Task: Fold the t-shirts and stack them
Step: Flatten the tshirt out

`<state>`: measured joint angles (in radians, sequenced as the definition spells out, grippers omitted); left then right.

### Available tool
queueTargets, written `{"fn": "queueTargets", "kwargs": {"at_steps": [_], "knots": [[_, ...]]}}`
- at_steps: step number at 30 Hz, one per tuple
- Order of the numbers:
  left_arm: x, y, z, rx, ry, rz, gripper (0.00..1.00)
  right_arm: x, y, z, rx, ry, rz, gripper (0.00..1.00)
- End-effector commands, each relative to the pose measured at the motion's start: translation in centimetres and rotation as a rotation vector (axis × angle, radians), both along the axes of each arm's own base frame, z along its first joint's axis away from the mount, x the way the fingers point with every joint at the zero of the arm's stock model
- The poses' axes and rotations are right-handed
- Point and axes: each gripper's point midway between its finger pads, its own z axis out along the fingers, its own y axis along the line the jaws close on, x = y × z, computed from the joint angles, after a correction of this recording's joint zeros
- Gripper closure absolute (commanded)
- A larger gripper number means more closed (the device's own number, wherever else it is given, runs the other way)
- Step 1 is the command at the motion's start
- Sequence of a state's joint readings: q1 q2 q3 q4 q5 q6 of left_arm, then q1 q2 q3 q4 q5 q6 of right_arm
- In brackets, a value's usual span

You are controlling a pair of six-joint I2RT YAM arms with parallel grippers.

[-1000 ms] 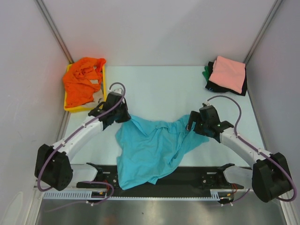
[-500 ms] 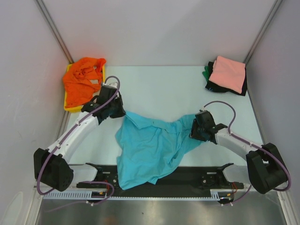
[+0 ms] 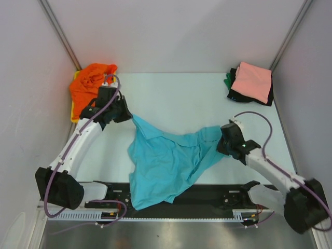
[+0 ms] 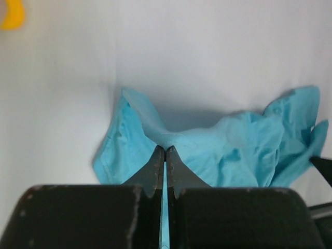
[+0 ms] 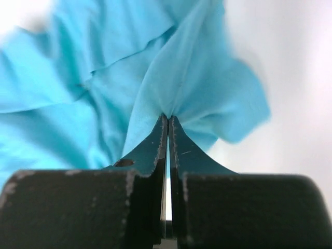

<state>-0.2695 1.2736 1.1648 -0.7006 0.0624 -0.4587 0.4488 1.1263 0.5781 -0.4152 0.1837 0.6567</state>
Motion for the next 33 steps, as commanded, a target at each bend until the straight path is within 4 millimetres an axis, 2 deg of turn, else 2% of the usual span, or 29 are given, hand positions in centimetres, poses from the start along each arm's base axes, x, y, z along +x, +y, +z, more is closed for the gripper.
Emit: {"fn": "queueTargets", "kwargs": {"at_steps": [1,4,5,6,7,8,9,10,11,12,14,17,18,19,20,22,23,24,25,26,27,29,30,33], "knots": [[1.7,1.9,4.4,-0.036,-0.105,0.034,1.00,-0.7,-2.2,4.1,0.010,-0.108,-0.135,1.00],[2.2,2.9,4.3,-0.041,-0.099,0.058,1.00,-2.9,-2.4,4.4,0.056,-0.081,-0.152,1.00],[2.3,3.1,4.3,-0.039,-0.098,0.057,1.00,-3.8,-2.3,3.7,0.068,-0.054,-0.151,1.00],[2.3,3.2,3.9,-0.040,-0.089,0.060,1.00,-4.2,-1.8,3.5,0.092,-0.053,-0.138,1.00],[2.3,3.2,3.2,-0.042,-0.076,0.057,1.00,-5.1,-0.1,3.5,0.155,-0.037,-0.093,0.99],[2.2,3.3,2.5,-0.037,-0.062,0.057,1.00,-6.3,1.3,2.6,0.179,-0.006,-0.044,0.80],[2.3,3.4,2.5,-0.039,-0.068,0.057,1.00,-6.6,1.8,2.1,0.210,0.011,-0.048,0.80],[2.2,3.3,1.8,-0.038,-0.058,0.056,1.00,-7.8,3.4,1.6,0.231,0.041,0.011,0.34],[2.2,3.4,1.5,-0.036,-0.055,0.056,1.00,-8.3,4.2,1.3,0.251,0.057,0.001,0.08],[2.2,3.5,1.2,-0.034,-0.052,0.058,1.00,-9.0,4.6,1.0,0.239,0.068,0.006,0.00],[2.1,3.8,0.4,-0.023,-0.043,0.060,1.00,-9.8,5.1,1.2,0.185,0.035,0.005,0.00],[2.0,4.1,-0.4,-0.008,-0.040,0.065,1.00,-8.9,5.4,2.7,0.129,-0.063,0.018,0.00],[1.9,4.1,-0.7,-0.004,-0.036,0.066,1.00,-8.3,5.7,3.3,0.118,-0.090,0.043,0.03],[1.8,4.2,-1.0,-0.001,-0.034,0.065,1.00,-7.2,6.2,4.8,0.123,-0.130,0.046,0.06],[1.8,4.2,-1.0,-0.002,-0.034,0.062,1.00,-6.2,5.8,4.7,0.082,-0.129,0.029,0.09],[1.6,4.4,-1.2,0.005,-0.037,0.065,1.00,-4.5,5.3,5.8,0.021,-0.159,0.035,0.16],[1.5,4.5,-1.2,0.010,-0.039,0.067,1.00,-2.8,4.5,6.8,0.010,-0.173,-0.019,0.20],[1.4,4.7,-1.0,0.016,-0.048,0.072,1.00,-2.0,3.9,7.0,-0.008,-0.185,-0.033,0.24],[1.3,4.8,-1.2,0.018,-0.045,0.073,1.00,-1.2,3.2,7.1,-0.026,-0.193,-0.028,0.32],[1.3,4.8,-1.1,0.016,-0.050,0.074,1.00,-0.4,2.6,6.8,-0.029,-0.193,-0.034,0.34],[1.2,4.7,-1.1,0.013,-0.051,0.072,1.00,1.5,1.0,6.6,-0.021,-0.197,-0.102,0.34],[1.2,4.6,-1.1,0.006,-0.051,0.068,1.00,2.5,0.3,5.8,-0.018,-0.163,-0.096,0.35],[1.2,4.7,-1.2,0.004,-0.050,0.070,1.00,3.1,-0.7,4.9,-0.031,-0.132,-0.125,0.35],[1.2,4.9,-1.2,-0.001,-0.050,0.072,1.00,3.5,-1.6,3.4,-0.056,-0.091,-0.127,0.35]]}}
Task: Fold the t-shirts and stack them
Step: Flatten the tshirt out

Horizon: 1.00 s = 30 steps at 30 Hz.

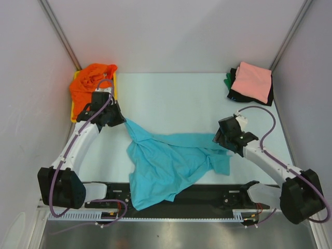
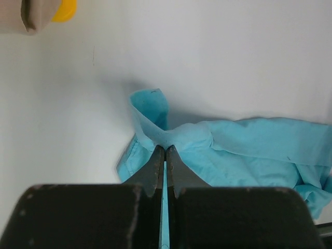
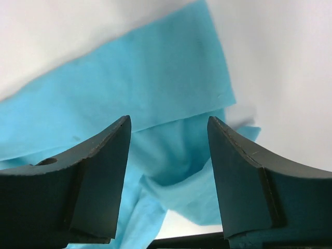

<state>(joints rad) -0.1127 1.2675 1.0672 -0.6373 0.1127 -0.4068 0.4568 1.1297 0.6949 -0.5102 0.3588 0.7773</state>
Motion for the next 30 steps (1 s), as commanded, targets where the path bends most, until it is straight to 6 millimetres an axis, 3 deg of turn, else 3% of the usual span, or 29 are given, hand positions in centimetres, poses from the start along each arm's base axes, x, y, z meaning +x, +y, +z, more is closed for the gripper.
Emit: {"fn": "queueTargets", "kwargs": {"at_steps": [1,6,11,20,30], "knots": [[0.5,0.3,1.4,-0.003,-0.072,-0.015,1.00,1.1,-0.4,-0.9,-0.024,0.021,0.046,0.35],[0.4,0.2,1.3,-0.008,-0.067,-0.018,1.00,0.1,-1.9,-4.0,-0.027,0.081,0.006,0.37],[0.4,0.2,1.2,-0.010,-0.065,-0.020,1.00,0.2,-3.4,-5.3,0.003,0.076,-0.043,0.43],[0.4,0.2,1.0,-0.009,-0.061,-0.019,1.00,1.6,-2.9,-6.2,0.010,0.116,-0.016,0.55],[0.4,0.3,0.9,-0.007,-0.055,-0.017,1.00,1.3,-3.3,-5.9,0.007,0.101,-0.031,0.82]]}}
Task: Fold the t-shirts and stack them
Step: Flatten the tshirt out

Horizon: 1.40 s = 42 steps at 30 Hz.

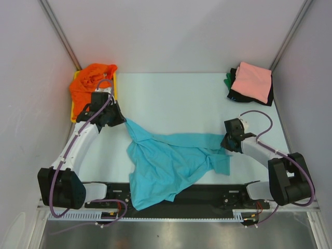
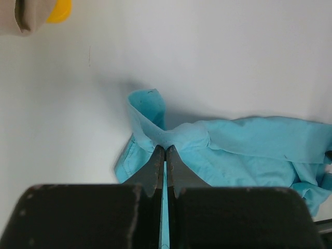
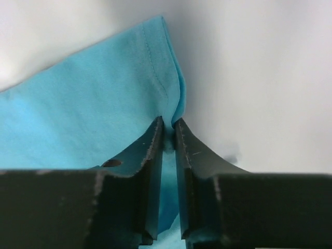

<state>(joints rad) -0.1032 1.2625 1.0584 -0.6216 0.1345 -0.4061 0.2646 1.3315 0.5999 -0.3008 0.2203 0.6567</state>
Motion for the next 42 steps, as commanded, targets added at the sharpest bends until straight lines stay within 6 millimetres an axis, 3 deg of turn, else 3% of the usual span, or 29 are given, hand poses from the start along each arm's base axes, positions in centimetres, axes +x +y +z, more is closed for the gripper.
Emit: {"fn": "queueTargets", "kwargs": {"at_steps": [1,5,15,22,25,26,27,30,34,38,40,42], "knots": [[0.3,0.3,0.8,0.009,-0.046,-0.012,1.00,0.2,-0.3,0.8,-0.001,-0.033,-0.013,0.83],[0.2,0.4,0.7,0.012,-0.045,-0.009,1.00,0.0,-0.3,1.5,0.001,-0.040,-0.010,1.00],[0.2,0.7,0.8,0.024,-0.050,0.004,1.00,0.8,-0.5,6.3,-0.005,-0.125,0.006,0.98],[0.3,0.8,1.0,0.028,-0.059,0.009,1.00,1.2,-0.4,8.1,0.001,-0.152,0.017,1.00],[0.3,0.8,1.2,0.026,-0.068,0.008,1.00,1.5,-0.2,8.6,0.006,-0.163,0.030,0.93],[0.3,0.8,1.2,0.026,-0.069,0.008,1.00,1.5,-0.3,8.6,0.005,-0.160,0.032,0.80],[0.3,0.8,1.1,0.026,-0.066,0.006,1.00,1.6,-0.4,8.5,-0.003,-0.157,0.034,0.77],[0.2,0.8,1.3,0.027,-0.069,0.007,1.00,1.5,-0.9,7.3,-0.003,-0.128,0.020,0.76],[0.2,0.8,1.2,0.027,-0.069,0.007,1.00,1.1,-1.1,6.0,0.021,-0.112,0.014,0.87],[0.3,0.8,1.3,0.028,-0.071,0.006,1.00,1.1,-1.3,5.4,0.016,-0.102,0.009,0.90],[0.2,0.8,1.2,0.027,-0.069,0.007,1.00,1.2,-1.2,5.2,0.022,-0.101,0.014,0.88],[0.2,0.8,1.2,0.027,-0.070,0.005,1.00,1.1,-1.1,4.8,0.029,-0.088,0.019,0.78]]}}
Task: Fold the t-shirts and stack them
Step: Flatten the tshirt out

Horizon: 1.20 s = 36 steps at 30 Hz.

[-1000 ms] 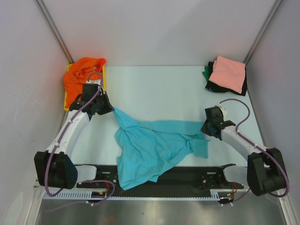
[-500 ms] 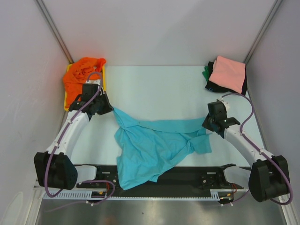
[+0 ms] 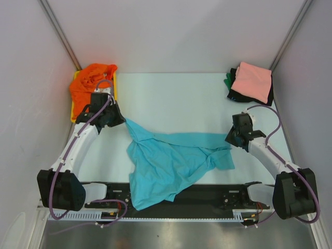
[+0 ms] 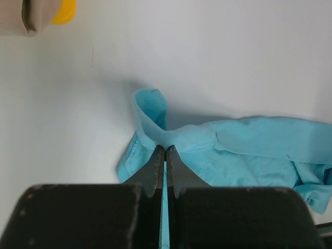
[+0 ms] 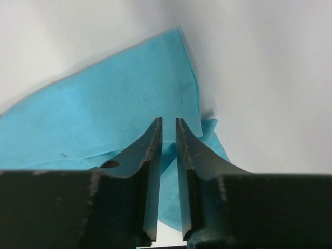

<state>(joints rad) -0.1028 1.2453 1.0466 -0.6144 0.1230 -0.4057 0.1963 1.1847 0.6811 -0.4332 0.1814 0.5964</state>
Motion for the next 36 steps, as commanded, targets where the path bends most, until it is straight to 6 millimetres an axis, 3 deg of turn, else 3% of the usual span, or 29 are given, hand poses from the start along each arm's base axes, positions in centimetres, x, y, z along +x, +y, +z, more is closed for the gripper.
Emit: {"fn": "queueTargets", "kwargs": {"at_steps": [1,2,4,7,20,25,36], "knots": [[0.4,0.5,1.0,0.019,-0.053,-0.002,1.00,0.2,0.4,-0.5,0.014,0.004,0.026,0.75],[0.4,0.6,0.9,0.021,-0.050,0.001,1.00,0.1,0.5,-0.7,0.018,0.010,0.030,0.65],[0.4,0.5,1.0,0.021,-0.052,-0.003,1.00,-0.3,0.5,-1.2,0.024,0.020,0.032,0.57],[0.4,0.5,0.9,0.021,-0.049,-0.003,1.00,-0.8,0.6,-1.4,0.033,0.018,0.033,0.55],[0.4,0.6,0.8,0.022,-0.045,0.000,1.00,-0.9,0.8,-2.6,0.036,0.035,0.042,0.59],[0.4,0.6,0.8,0.022,-0.045,0.000,1.00,-0.5,0.6,-2.0,0.033,0.012,0.036,0.67],[0.4,0.6,0.7,0.022,-0.044,0.000,1.00,0.1,0.5,-0.8,0.023,-0.007,0.038,0.71]]}}
